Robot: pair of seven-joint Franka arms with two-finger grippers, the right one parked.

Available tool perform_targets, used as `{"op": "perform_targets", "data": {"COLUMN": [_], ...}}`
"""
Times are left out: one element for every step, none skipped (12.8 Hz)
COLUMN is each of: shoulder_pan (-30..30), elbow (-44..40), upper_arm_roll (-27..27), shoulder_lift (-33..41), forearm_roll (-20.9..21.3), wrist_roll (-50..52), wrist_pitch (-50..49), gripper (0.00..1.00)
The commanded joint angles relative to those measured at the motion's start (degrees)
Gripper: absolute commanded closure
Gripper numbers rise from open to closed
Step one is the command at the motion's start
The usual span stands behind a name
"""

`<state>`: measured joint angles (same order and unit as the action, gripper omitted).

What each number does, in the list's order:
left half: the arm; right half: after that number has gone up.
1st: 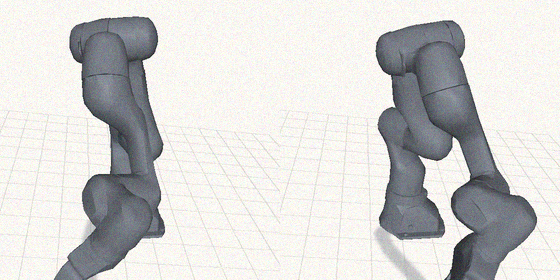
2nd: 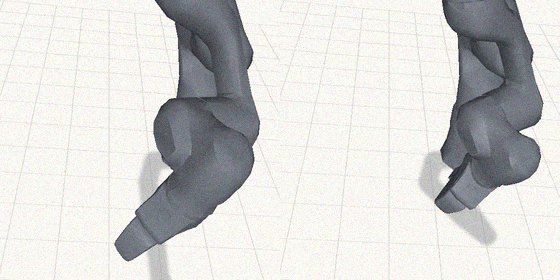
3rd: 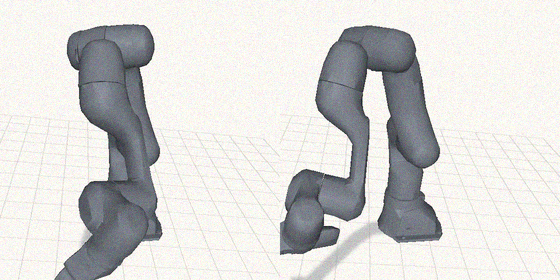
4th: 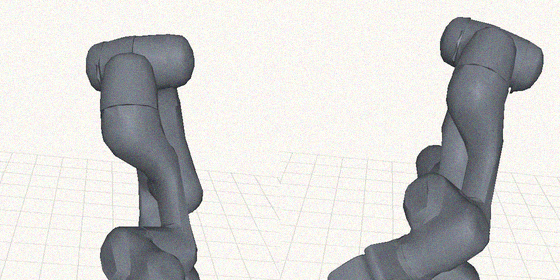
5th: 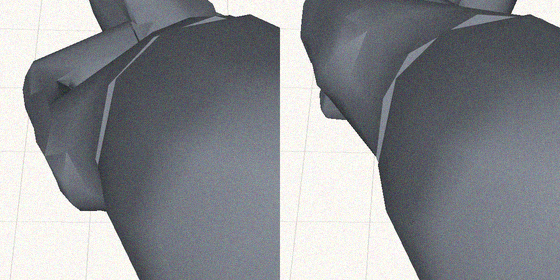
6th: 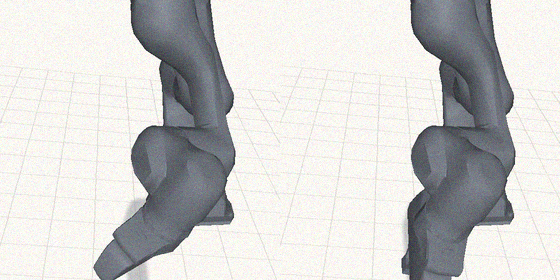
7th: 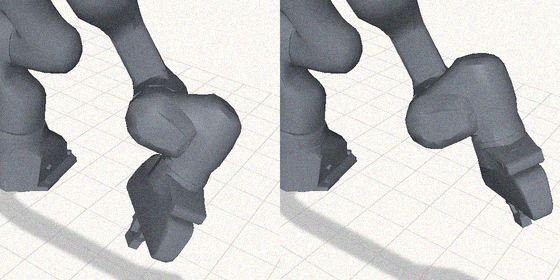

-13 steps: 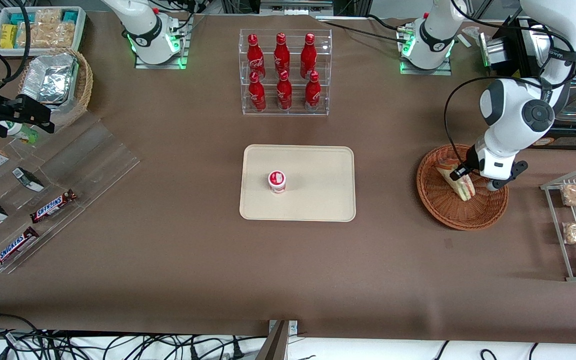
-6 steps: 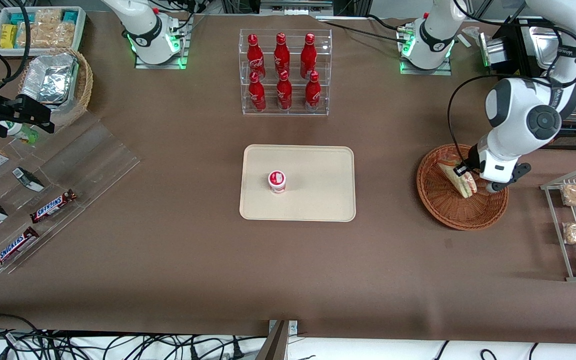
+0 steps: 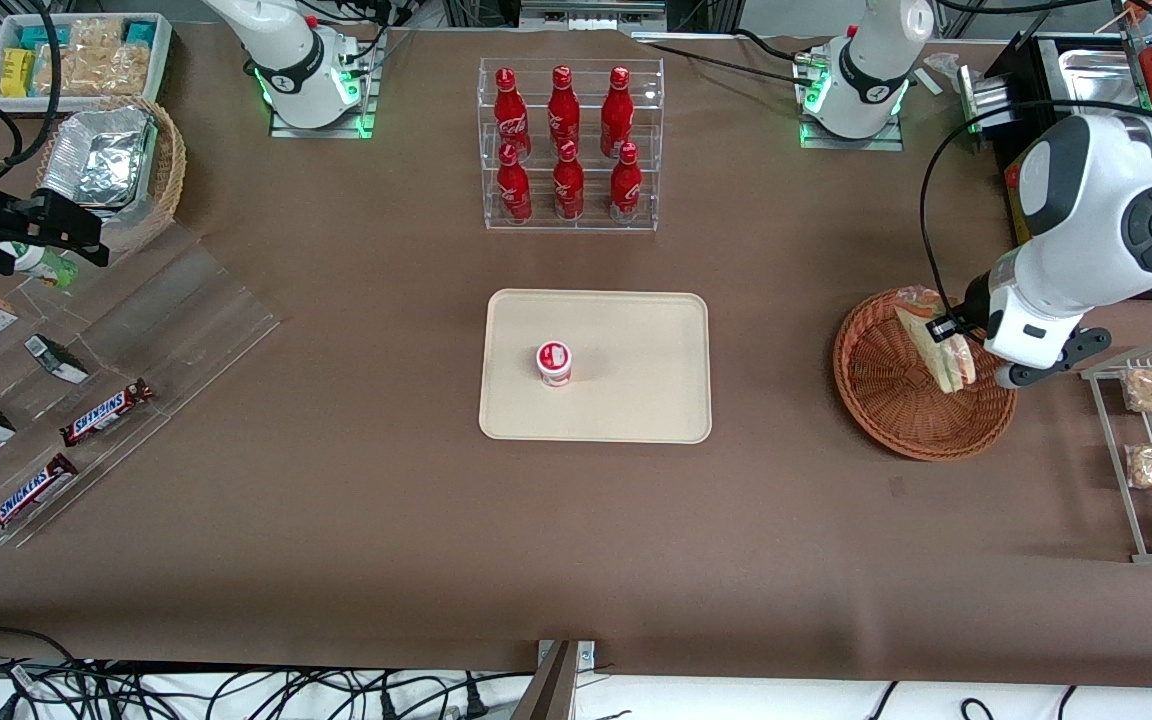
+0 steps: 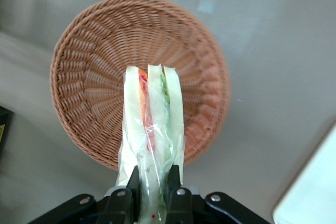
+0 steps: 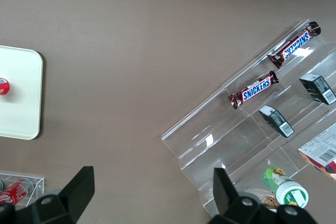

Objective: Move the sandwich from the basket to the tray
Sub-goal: 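Lift the sandwich and carry it toward the cream tray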

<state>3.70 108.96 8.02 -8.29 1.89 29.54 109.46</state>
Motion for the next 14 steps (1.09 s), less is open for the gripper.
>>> {"op": "perform_targets", "data": {"shoulder_pan": [0.08,-0.01,0.08,-0.09,-0.27,-0.53,-0.62,-0.62,-0.71,-1.15,-2.19,-3.86,-4.57,-5.45], "elbow": [-5.06,-5.86,-6.39,-6.74,-7.53,-8.84,-9.64,-9.91,-10.00,-9.82,-9.65,-9.73,-9.47,-9.56], "upper_arm_roll": [3.39,4.80,6.55,7.96,9.11,10.68,12.44,13.76,15.17,16.40,16.85,16.77,16.85,17.03], "shoulder_lift": [-0.32,-0.50,-0.76,-0.94,-1.72,-2.78,-3.74,-4.36,-5.06,-5.51,-6.03,-6.99,-7.27,-8.05], "forearm_roll": [-0.22,-0.22,-0.22,-0.13,-0.13,-0.05,0.04,0.65,0.83,0.92,0.84,0.83,0.83,0.83], "wrist_roll": [-1.07,-1.15,-1.24,-1.68,-1.77,-1.68,-1.25,-1.24,-1.50,-1.59,-1.24,-0.72,-0.63,0.42], "wrist_pitch": [-3.55,-3.47,-3.20,-2.94,-2.76,-2.76,-2.68,-2.67,-2.33,-1.37,-0.75,-0.39,0.92,1.80], "gripper": [0.77,0.77,0.77,0.77,0.77,0.77,0.77,0.77,0.77,0.77,0.77,0.77,0.77,0.77]}}
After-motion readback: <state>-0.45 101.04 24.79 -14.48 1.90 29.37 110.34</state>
